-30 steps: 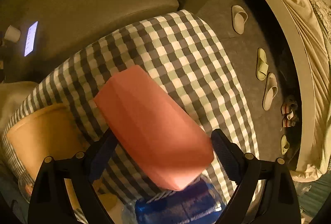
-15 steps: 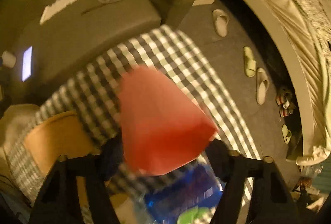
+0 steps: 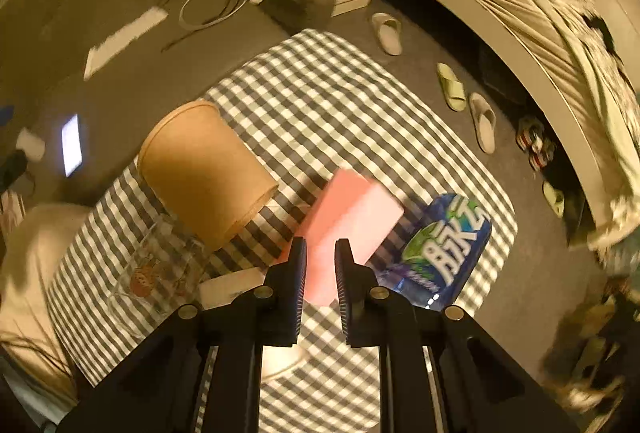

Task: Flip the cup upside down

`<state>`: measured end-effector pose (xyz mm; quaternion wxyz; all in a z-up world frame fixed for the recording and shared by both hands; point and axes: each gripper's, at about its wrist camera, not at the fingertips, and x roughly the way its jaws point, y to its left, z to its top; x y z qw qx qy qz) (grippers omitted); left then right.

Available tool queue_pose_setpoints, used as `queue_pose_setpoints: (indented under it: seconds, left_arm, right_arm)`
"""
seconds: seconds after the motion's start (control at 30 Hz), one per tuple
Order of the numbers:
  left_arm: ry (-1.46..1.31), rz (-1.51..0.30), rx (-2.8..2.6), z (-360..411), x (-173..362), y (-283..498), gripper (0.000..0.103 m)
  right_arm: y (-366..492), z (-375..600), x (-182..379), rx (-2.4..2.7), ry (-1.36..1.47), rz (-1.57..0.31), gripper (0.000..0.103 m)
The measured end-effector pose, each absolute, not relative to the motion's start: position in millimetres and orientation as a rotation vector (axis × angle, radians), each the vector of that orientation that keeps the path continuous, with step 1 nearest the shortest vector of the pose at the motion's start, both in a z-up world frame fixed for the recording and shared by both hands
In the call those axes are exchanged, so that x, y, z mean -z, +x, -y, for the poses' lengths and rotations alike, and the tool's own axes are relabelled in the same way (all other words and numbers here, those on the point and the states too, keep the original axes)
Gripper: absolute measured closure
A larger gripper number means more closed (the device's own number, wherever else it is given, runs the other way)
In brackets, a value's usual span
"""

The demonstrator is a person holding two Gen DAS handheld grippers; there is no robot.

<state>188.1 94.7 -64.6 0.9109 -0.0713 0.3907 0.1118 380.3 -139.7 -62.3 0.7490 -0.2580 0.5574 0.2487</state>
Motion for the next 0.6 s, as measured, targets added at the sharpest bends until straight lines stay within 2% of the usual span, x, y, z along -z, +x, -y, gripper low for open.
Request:
queue_pose_setpoints:
  seconds: [0.07,0.23,0.43,0.6]
  left_arm:
    - [-0.154,-0.798,-0.236,-98.0,64.1,184.5,0.000]
    - [-0.161,-0.804,-0.234,-99.6,69.9,181.3,0.000]
    - [-0.177,-0.816,-0.230,-102.3,77.5,184.5,0.000]
    - [-0.186,-0.820,-0.218,-99.6,81.5,187.7,0.000]
  right_arm:
    - [379.9,146.7,56.7,-0.511,-0.493,-1.218,0.088]
    - [379.8,153.9,58.4,-0.426,-0.422,-1.215,0.060]
    - [383.4,175.6,69.4,-0.307,-0.310,-1.240,0.054]
    - [376.5,178.4,86.0,-0.257,-0.319,-1.260,0.053]
